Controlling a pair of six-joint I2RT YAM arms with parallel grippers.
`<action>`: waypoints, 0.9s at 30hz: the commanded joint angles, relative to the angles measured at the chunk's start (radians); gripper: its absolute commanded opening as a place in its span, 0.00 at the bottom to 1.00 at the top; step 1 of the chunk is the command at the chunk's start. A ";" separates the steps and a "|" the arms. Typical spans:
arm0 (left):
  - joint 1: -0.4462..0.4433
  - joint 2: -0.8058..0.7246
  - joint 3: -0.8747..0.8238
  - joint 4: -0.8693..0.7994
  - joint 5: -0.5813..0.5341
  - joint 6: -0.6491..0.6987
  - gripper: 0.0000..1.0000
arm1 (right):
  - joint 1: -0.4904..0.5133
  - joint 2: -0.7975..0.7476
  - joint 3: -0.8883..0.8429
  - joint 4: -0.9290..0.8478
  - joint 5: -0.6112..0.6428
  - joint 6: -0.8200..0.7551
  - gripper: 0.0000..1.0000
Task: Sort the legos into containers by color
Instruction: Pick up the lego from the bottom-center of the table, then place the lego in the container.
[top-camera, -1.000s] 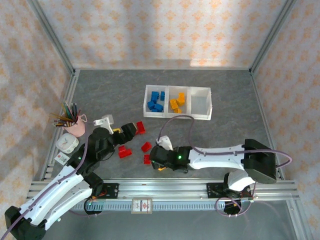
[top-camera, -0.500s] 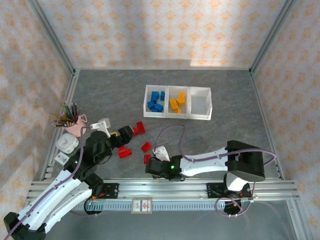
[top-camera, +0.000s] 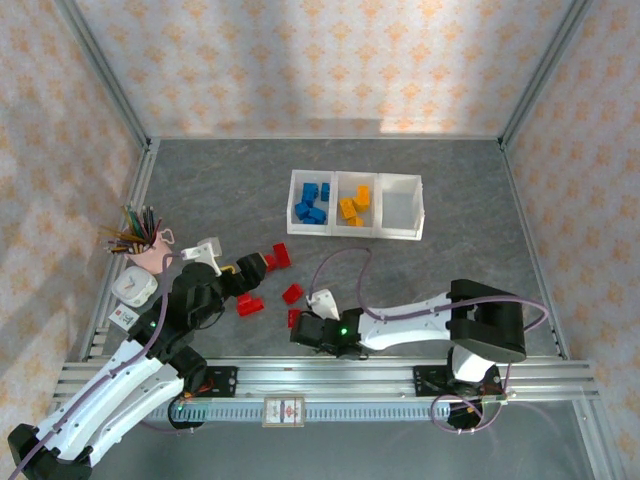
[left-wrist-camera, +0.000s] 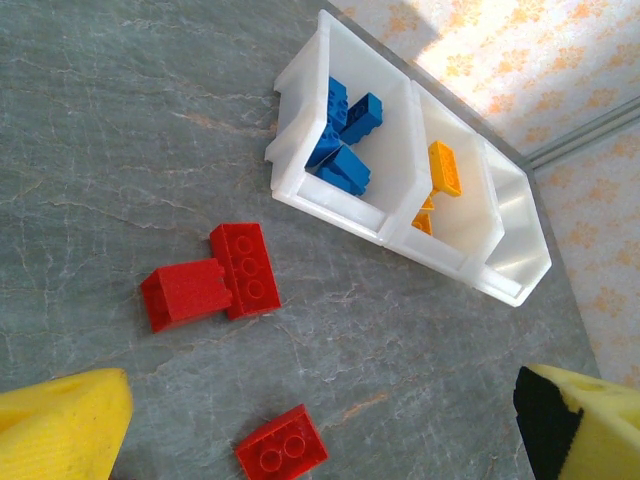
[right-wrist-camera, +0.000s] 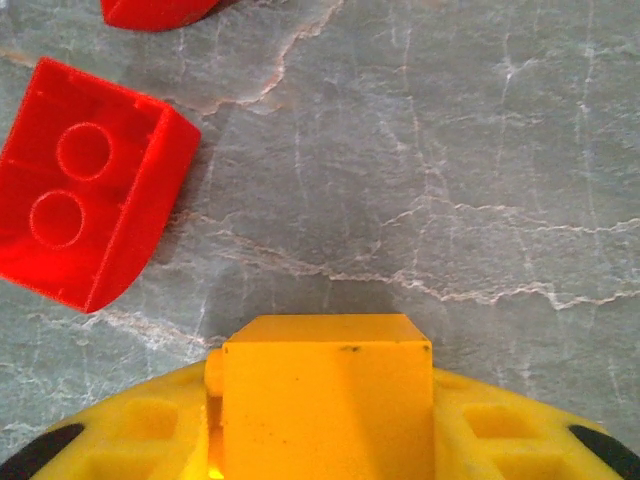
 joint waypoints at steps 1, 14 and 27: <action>0.011 0.002 0.010 0.010 -0.012 0.003 0.99 | -0.035 -0.076 0.009 -0.018 0.047 -0.021 0.40; 0.011 0.151 0.088 0.166 0.015 0.046 0.99 | -0.381 -0.163 0.153 -0.035 0.039 -0.224 0.42; 0.012 0.313 0.144 0.318 0.024 0.081 0.99 | -0.699 0.066 0.409 0.036 -0.035 -0.360 0.46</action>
